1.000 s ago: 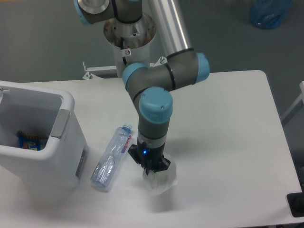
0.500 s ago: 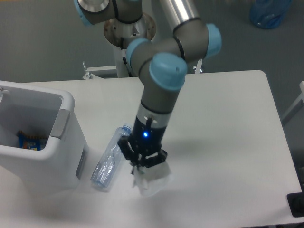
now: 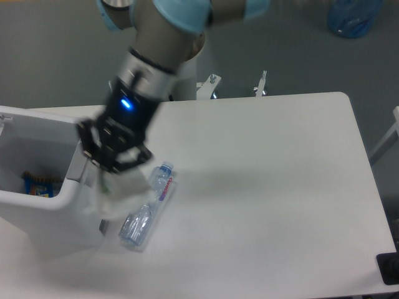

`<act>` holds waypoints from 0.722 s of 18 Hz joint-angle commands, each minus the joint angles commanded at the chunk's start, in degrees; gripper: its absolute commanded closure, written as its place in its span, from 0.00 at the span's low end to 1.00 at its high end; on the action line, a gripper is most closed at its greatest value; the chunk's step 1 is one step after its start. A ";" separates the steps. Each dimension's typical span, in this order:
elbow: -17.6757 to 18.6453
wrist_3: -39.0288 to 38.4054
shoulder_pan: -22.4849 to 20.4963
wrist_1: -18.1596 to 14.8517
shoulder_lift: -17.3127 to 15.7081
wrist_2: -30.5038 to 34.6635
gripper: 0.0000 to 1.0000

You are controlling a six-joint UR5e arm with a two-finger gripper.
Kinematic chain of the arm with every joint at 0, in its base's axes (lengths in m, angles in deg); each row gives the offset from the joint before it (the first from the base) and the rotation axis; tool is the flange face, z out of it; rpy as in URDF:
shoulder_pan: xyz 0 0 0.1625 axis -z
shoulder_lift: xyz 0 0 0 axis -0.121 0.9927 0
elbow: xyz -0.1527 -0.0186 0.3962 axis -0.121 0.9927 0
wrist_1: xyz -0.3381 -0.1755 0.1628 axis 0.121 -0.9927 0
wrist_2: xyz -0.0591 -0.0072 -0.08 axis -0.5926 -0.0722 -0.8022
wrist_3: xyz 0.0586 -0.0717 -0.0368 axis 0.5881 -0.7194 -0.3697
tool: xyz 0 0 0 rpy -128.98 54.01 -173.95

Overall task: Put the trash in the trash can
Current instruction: 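Carry the bag over the white bin and open the gripper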

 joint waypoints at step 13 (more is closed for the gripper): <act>4.23 1.58 5.55 0.79 -1.76 0.62 0.00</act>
